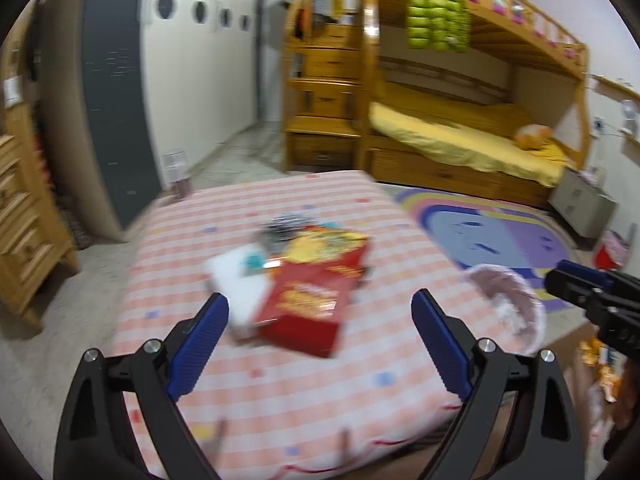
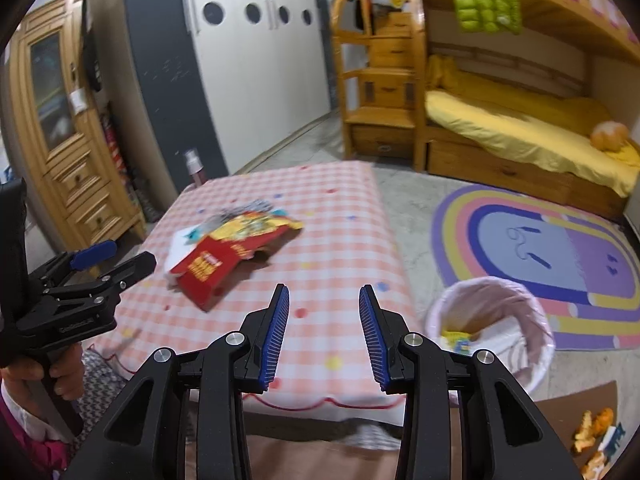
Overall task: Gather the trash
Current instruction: 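Move both tools back over the table toward the red snack box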
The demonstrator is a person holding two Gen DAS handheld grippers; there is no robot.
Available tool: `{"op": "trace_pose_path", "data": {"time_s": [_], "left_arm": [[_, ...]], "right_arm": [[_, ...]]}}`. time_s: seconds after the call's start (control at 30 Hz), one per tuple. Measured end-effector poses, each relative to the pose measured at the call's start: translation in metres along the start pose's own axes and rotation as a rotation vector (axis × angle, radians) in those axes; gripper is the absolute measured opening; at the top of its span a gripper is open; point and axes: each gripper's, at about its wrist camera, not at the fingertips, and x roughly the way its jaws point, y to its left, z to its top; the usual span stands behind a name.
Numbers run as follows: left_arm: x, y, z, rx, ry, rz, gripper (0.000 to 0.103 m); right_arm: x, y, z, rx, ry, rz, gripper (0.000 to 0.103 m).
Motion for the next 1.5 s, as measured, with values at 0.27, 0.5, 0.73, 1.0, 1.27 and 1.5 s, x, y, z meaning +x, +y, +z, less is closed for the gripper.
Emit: {"op": "trace_pose_path", "data": {"time_s": [0.27,0.5,0.73,1.0,1.27,1.5], "left_arm": [[0.011,0.048,-0.015,-0.045,0.024,0.141,0.090],[0.036,0.071,-0.027,-0.040,0.072,0.198,0.090],[0.072,0.081,-0.016,-0.057,0.117,0.152,0.085],[0.088,0.061,-0.012,0.046,0.168,0.116,0.084],[0.078,0.023,-0.017,0.129,0.162,0.037,0.084],[0.089,0.027,-0.008,0.089,0.182,-0.095,0.075]], "right_arm": [[0.053,0.047,0.001,-0.048,0.082,0.079,0.047],[0.094,0.078,-0.006,-0.096,0.161,0.109,0.047],[0.092,0.074,-0.002,-0.095,0.150,0.092,0.047],[0.085,0.056,0.000,-0.063,0.145,0.082,0.047],[0.082,0.045,0.001,-0.034,0.135,0.084,0.047],[0.073,0.036,0.005,-0.014,0.112,0.076,0.047]]}}
